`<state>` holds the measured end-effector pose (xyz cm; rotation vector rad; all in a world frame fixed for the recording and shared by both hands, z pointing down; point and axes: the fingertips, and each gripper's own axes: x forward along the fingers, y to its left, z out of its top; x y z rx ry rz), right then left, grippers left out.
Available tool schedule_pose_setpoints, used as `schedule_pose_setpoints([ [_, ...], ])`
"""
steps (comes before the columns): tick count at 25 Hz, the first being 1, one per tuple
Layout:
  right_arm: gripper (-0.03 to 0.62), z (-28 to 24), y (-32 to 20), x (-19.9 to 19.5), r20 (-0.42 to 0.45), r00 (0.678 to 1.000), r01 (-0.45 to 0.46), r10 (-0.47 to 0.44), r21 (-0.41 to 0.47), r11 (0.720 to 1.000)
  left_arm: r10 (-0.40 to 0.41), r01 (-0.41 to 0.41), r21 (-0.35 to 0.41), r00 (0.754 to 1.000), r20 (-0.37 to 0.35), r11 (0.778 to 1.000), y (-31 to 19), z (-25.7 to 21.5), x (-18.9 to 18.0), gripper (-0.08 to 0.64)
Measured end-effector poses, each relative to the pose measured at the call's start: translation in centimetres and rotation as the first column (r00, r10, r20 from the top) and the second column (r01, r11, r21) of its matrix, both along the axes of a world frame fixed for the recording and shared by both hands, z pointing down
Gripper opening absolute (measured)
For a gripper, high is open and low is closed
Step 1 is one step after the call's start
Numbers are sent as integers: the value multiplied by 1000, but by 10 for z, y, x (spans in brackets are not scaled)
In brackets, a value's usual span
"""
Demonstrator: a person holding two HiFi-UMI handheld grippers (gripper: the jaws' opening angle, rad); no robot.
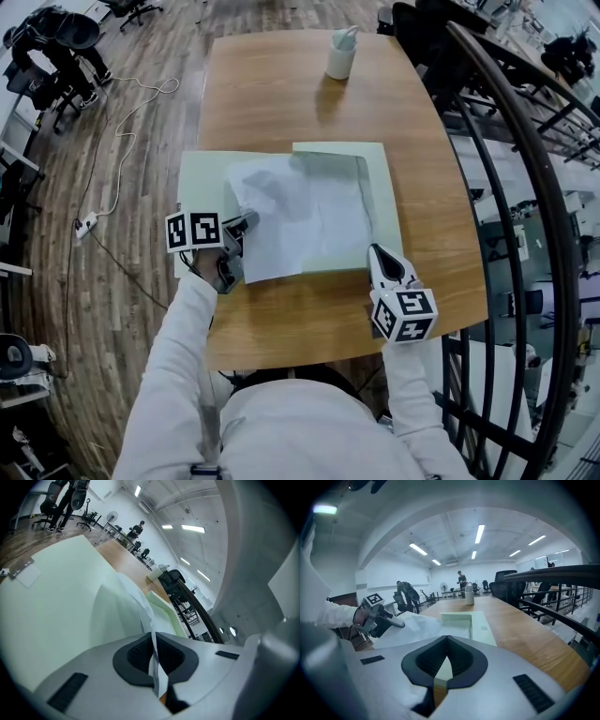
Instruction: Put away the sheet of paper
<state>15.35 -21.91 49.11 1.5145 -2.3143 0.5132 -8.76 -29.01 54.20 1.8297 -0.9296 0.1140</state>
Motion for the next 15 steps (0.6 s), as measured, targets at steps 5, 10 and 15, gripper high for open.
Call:
schedule_pose_setpoints([
  [5, 28, 0, 0, 3, 0, 1000, -5, 5, -5, 1000, 33, -33, -19, 999, 3, 999, -7, 5, 16, 17],
  [10, 28, -1, -2, 6, -1, 1000, -10, 10, -3, 1000, 62, -62, -23, 998, 17, 998, -14, 10, 36, 16],
  [15, 28, -1, -2, 8, -6, 1000, -16, 16, -4, 1000, 77, -76, -31, 997, 16, 997, -19, 15, 49, 17],
])
